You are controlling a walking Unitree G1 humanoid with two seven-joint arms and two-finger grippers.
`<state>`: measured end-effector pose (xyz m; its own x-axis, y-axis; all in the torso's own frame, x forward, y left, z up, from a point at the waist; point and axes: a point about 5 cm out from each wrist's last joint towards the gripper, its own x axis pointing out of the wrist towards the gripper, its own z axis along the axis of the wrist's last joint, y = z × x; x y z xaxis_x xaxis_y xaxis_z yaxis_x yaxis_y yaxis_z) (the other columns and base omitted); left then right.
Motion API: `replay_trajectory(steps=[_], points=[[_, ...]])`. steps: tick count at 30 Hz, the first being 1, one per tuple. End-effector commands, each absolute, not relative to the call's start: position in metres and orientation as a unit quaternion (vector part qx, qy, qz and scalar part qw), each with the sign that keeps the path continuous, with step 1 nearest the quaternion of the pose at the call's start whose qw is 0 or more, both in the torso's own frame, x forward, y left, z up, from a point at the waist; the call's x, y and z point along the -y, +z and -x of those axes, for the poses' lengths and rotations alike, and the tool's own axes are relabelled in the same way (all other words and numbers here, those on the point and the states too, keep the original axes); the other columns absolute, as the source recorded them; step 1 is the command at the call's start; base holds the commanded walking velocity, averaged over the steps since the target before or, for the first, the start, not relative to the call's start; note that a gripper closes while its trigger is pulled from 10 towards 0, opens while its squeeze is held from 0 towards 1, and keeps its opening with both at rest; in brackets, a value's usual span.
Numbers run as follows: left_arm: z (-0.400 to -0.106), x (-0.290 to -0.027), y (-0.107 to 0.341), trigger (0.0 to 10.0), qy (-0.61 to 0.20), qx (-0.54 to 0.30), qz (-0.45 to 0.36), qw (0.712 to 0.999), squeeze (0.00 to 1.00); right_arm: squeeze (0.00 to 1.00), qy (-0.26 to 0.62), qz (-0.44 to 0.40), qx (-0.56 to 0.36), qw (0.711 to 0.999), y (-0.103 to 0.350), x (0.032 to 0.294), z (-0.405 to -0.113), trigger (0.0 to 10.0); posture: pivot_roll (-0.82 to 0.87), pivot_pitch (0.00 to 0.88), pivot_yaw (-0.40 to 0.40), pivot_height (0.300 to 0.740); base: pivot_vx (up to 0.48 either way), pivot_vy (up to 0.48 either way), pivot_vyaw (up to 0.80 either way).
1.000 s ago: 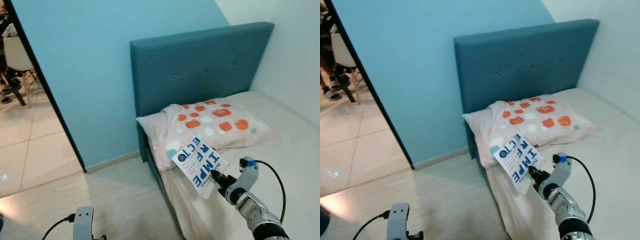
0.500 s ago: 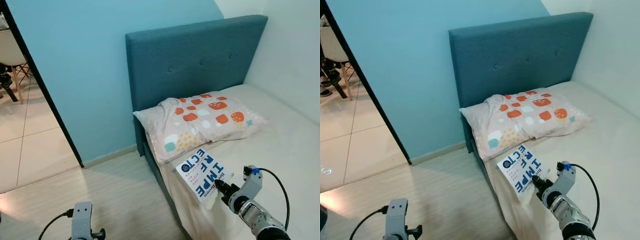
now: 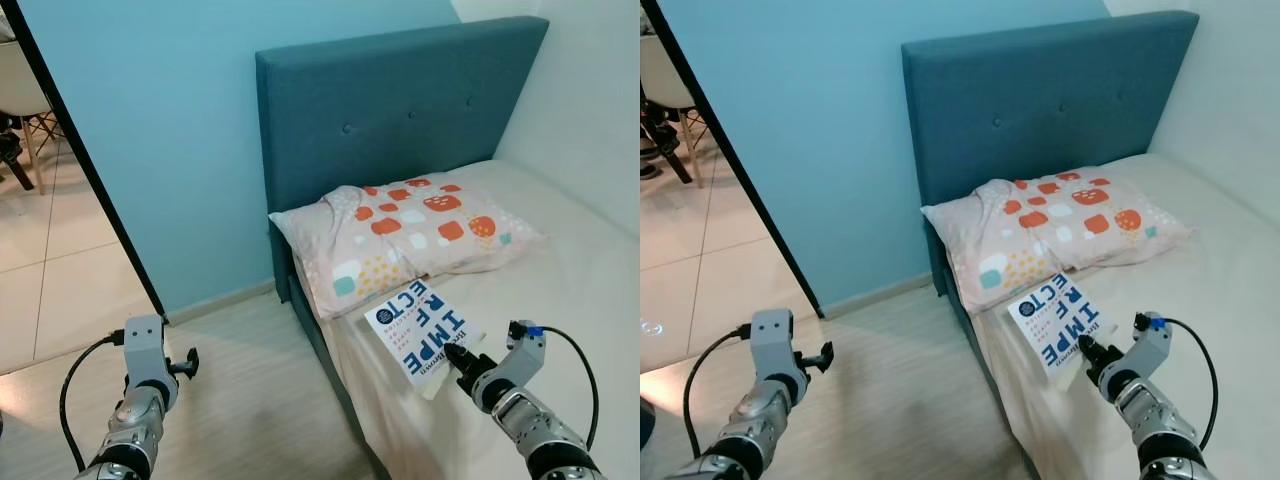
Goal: Clean up the room
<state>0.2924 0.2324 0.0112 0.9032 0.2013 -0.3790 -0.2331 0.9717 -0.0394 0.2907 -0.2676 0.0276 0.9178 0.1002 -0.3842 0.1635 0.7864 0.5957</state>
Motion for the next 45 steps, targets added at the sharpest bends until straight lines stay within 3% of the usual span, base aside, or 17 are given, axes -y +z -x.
replay_trajectory(steps=[1,6,13,19,21,30,38,45], points=[[-0.288,-0.238,0.009,10.0,0.116,-0.19,0.041,0.974,0.0,0.0,-0.008,-0.333,-0.192,0.923,0.034,0.271,-0.294,10.0,0.08,0.15,0.007,0.636,0.0,0.0,0.0],[-0.289,-0.238,0.011,10.0,0.113,-0.184,0.039,0.976,0.0,0.0,-0.002,-0.335,-0.187,0.923,0.039,0.274,-0.297,10.0,0.09,0.166,0.011,0.626,0.0,0.0,0.0],[-0.29,-0.245,0.017,10.0,0.105,-0.163,0.03,0.981,0.0,0.0,0.08,-0.356,-0.133,0.922,0.073,0.272,-0.318,10.0,0.12,0.226,0.021,0.601,0.0,0.0,0.0],[-0.283,-0.252,0.014,10.0,0.1,-0.165,0.017,0.981,0.0,0.0,0.047,-0.349,-0.118,0.928,0.086,0.295,-0.319,10.0,0.13,0.262,0.04,0.581,0.0,0.0,0.0],[-0.28,-0.256,0.014,10.0,0.099,-0.163,0.014,0.982,0.0,0.0,0.002,-0.301,-0.138,0.944,0.089,0.31,-0.318,10.0,0.16,0.289,0.046,0.561,0.0,0.0,0.0],[-0.276,-0.258,0.014,10.0,0.084,-0.156,0.001,0.984,0.0,0.0,-0.079,-0.272,-0.094,0.954,0.122,0.336,-0.329,10.0,0.19,0.317,0.051,0.556,0.0,0.0,0.0],[-0.276,-0.258,0.015,10.0,0.076,-0.147,-0.006,0.986,0.0,0.0,-0.078,-0.252,-0.083,0.961,0.136,0.336,-0.337,10.0,0.21,0.321,0.049,0.556,0.0,0.0,0.0],[-0.274,-0.26,0.016,10.0,0.077,-0.144,-0.009,0.986,0.0,0.0,-0.034,-0.202,-0.134,0.97,0.133,0.324,-0.342,10.0,0.21,0.317,0.047,0.556,0.0,0.0,0.0]])
